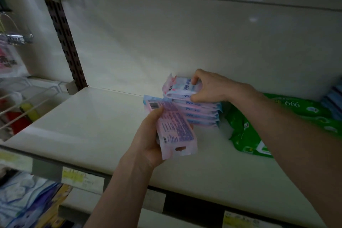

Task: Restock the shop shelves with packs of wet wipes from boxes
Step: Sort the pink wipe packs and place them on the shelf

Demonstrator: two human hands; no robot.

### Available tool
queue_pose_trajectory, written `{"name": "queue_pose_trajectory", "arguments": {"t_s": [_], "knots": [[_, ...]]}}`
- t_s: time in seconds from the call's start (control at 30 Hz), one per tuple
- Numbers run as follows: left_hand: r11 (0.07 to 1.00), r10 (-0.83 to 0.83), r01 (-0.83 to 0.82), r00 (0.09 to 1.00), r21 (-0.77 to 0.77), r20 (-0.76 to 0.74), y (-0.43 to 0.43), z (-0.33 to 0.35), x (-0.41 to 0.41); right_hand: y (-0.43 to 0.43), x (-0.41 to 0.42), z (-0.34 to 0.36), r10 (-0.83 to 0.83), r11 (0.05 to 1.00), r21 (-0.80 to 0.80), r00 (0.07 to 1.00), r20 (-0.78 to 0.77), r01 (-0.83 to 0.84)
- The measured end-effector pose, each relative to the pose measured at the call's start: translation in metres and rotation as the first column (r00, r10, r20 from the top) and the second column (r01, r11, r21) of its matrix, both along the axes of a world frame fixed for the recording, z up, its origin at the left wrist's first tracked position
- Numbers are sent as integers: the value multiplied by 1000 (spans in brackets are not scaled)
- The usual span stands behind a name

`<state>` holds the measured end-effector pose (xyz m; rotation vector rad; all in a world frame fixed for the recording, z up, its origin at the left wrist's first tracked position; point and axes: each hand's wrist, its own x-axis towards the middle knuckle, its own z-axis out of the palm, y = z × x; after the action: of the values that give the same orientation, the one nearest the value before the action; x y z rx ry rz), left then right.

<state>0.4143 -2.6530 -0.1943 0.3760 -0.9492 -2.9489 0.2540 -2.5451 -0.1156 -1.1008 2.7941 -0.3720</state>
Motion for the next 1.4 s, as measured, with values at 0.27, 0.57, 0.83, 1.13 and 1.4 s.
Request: {"name": "queue_pose_trajectory", "arguments": {"t_s": [0.27,0.57,0.83,1.13,1.4], "knots": [[999,46,-45,998,-27,32,3,-1,4,-6,-8,-8,38,998,56,994,-100,-32],[990,85,-92,994,108,64,6,-2,15,3,44,5,88,996,11,991,-104,-88],[969,57,-45,998,243,-42,31,0,15,8,107,-14,217,965,95,950,223,-243],[993,113,-116,990,31,82,34,8,21,46,89,6,77,948,-304,859,505,94],[973,182,-204,966,107,181,38,14,24,51,82,3,21,926,-321,821,571,200]]}}
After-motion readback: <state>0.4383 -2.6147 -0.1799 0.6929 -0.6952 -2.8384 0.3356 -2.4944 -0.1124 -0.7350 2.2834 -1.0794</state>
